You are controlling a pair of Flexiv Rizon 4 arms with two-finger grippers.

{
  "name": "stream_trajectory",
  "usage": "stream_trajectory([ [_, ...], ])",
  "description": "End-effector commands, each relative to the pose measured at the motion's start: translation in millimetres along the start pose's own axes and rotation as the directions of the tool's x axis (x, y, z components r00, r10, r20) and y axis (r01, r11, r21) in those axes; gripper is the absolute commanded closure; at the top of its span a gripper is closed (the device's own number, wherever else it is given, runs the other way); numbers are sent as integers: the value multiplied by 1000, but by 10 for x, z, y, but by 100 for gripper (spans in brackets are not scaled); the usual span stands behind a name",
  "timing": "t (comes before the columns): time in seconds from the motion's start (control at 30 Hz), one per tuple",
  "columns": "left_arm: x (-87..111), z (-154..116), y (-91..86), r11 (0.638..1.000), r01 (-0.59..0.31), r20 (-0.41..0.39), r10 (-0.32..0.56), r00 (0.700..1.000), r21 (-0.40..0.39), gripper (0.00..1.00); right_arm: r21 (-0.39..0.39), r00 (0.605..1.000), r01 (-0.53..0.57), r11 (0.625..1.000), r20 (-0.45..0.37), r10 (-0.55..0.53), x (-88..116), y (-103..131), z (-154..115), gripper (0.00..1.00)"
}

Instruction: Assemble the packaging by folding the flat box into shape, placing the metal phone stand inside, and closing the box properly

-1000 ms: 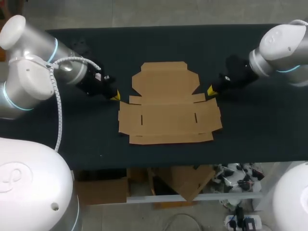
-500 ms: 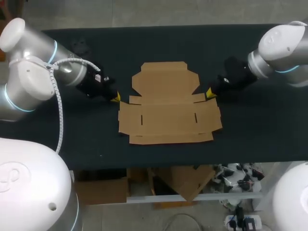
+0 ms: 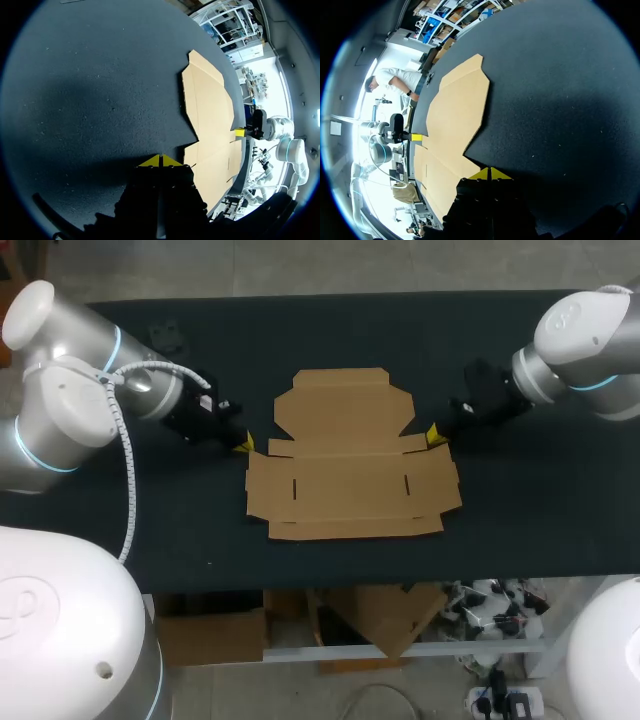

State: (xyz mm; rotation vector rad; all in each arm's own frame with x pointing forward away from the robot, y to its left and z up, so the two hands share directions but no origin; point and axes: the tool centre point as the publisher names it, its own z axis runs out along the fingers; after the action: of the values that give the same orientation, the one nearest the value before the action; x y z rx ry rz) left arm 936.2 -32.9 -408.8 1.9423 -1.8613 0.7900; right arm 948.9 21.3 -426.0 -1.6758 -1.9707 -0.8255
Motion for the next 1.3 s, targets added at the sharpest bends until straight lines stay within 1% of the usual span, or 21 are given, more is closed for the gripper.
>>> stream_trajectory([
  [0.03,3,29,-9,1000,-13,-18,13,1000,-7,100,4,1000,1,1000,-11,-1,-25,15,13,100],
  [0.13,18,33,-1,999,-37,-37,37,999,-8,100,5,1000,0,1000,-14,0,-26,15,17,100],
  [0.4,19,61,13,998,-64,-68,62,996,-21,100,4,1000,0,1000,-19,0,-26,16,24,100],
  [1.3,38,218,-19,994,-78,-115,69,991,-76,100,2,999,3,1000,-38,-3,-31,14,84,100],
])
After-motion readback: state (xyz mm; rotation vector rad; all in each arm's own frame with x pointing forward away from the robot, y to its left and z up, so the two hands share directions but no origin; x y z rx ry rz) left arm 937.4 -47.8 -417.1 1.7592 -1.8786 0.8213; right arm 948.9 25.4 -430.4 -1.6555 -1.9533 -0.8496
